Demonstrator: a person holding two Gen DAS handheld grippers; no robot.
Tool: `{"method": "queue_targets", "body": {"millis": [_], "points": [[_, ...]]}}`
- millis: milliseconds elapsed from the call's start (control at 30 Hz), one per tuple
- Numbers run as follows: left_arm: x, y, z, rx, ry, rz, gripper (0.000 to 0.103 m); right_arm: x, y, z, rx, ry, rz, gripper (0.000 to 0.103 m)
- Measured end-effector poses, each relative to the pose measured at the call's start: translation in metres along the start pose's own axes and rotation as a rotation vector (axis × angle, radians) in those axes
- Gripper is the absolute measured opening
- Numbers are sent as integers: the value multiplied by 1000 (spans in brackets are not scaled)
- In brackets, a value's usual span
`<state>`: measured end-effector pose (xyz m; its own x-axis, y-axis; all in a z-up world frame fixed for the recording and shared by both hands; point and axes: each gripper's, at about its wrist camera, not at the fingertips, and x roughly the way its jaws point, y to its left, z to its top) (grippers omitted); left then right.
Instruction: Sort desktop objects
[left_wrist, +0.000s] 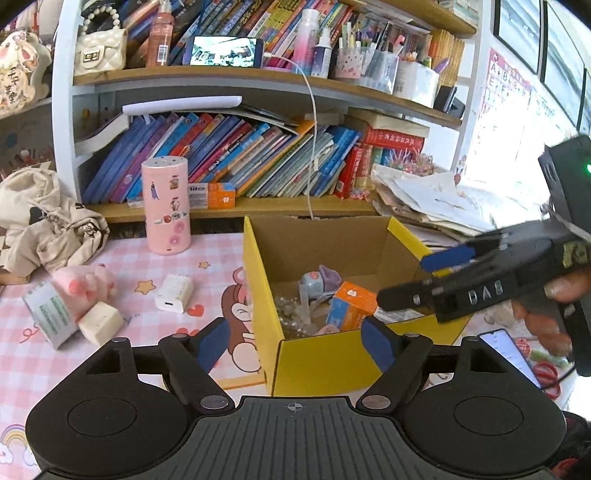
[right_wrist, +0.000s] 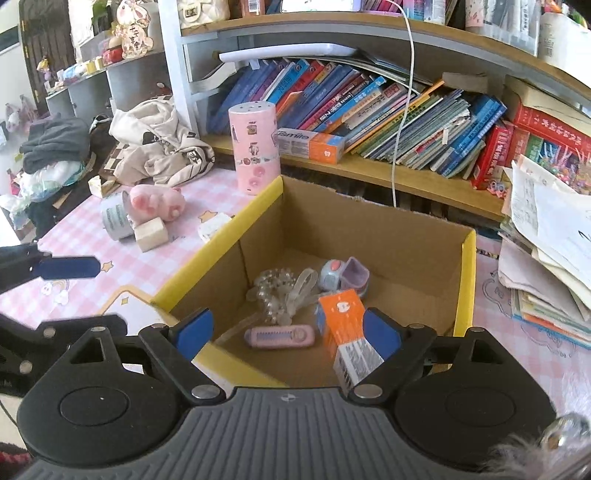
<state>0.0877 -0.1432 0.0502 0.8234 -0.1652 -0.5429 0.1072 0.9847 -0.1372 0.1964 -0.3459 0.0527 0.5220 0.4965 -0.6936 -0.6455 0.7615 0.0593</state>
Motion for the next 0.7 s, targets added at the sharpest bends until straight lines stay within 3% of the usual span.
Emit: {"method": "queue_targets", "body": {"millis": [367,700], "points": [[-2,13,-6,25,16,-72,82,-12,15,-26,70,33,-86,88],[-12,47,-16,100,72,-150,87,-11,59,-37,138,72,-200,91]]}}
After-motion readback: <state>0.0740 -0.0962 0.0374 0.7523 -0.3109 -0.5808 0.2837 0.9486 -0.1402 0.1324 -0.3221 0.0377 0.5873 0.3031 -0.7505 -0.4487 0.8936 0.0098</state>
